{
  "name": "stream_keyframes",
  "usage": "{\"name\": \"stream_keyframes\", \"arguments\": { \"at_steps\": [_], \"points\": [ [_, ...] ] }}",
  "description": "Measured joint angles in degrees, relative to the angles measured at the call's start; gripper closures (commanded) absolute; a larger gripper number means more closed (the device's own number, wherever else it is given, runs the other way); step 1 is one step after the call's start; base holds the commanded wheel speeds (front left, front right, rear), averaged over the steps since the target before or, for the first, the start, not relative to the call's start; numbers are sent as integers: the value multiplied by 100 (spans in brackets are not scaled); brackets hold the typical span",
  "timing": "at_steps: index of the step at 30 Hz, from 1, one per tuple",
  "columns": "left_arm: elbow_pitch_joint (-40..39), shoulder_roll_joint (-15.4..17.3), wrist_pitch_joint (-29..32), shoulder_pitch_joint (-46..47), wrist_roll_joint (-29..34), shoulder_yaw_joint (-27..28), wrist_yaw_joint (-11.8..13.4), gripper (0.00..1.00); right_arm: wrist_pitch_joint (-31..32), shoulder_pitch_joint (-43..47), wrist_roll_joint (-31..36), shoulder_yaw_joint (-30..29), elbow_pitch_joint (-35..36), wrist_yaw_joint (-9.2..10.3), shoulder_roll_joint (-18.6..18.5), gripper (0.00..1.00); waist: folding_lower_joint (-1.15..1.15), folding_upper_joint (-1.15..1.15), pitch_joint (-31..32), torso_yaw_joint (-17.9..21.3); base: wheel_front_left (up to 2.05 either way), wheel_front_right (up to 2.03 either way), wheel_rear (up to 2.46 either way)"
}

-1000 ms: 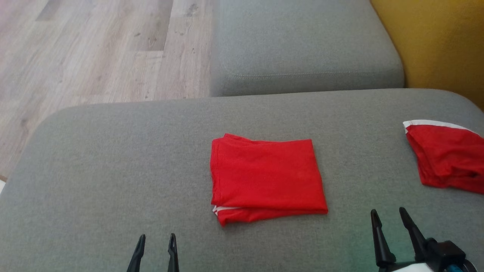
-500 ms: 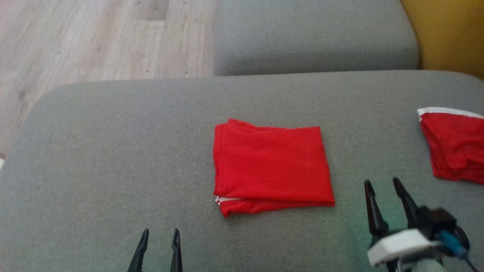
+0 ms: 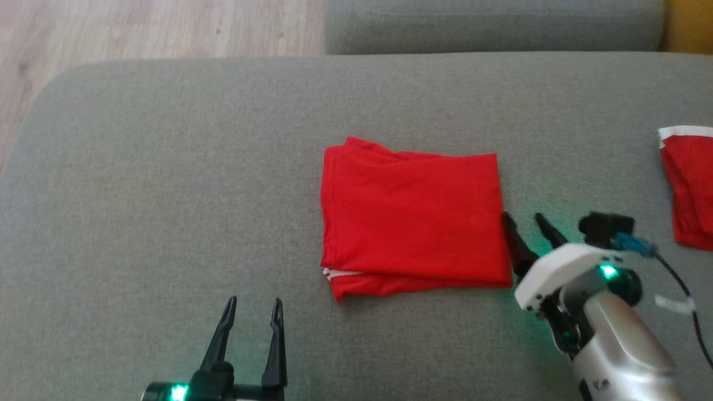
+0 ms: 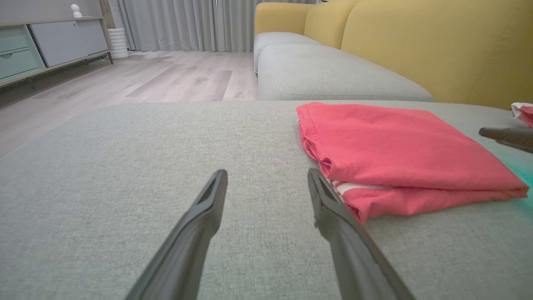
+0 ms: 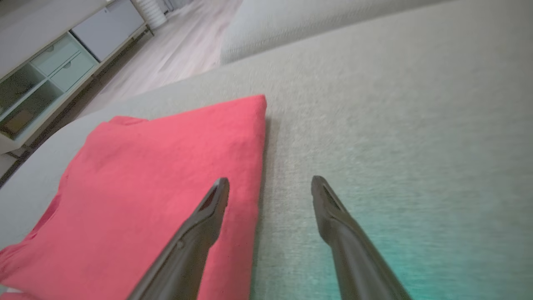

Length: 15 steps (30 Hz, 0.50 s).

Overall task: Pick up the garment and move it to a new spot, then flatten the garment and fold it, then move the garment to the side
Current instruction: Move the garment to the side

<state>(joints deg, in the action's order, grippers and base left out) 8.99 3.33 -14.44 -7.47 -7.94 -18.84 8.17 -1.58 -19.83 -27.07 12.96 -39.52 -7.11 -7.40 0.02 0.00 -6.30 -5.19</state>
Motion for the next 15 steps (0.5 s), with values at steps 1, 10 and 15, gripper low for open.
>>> {"name": "stream_keyframes", "arguments": {
  "at_steps": [1,10,15],
  "points": [
    [2,-2,0,51,0,-15,19,0,172,-114,-211,85,-113,0,-1,0,0,0,-40,-20,0,0,0],
    [122,-5,0,159,-4,-122,142,0,756,-525,-1172,702,-576,0,-59,18,-1,0,-66,-165,0,0,0],
    [138,-5,0,159,-5,-137,151,0,800,-532,-1827,951,-548,0,-99,68,-2,0,10,-210,0,0,0]
  ]
}}
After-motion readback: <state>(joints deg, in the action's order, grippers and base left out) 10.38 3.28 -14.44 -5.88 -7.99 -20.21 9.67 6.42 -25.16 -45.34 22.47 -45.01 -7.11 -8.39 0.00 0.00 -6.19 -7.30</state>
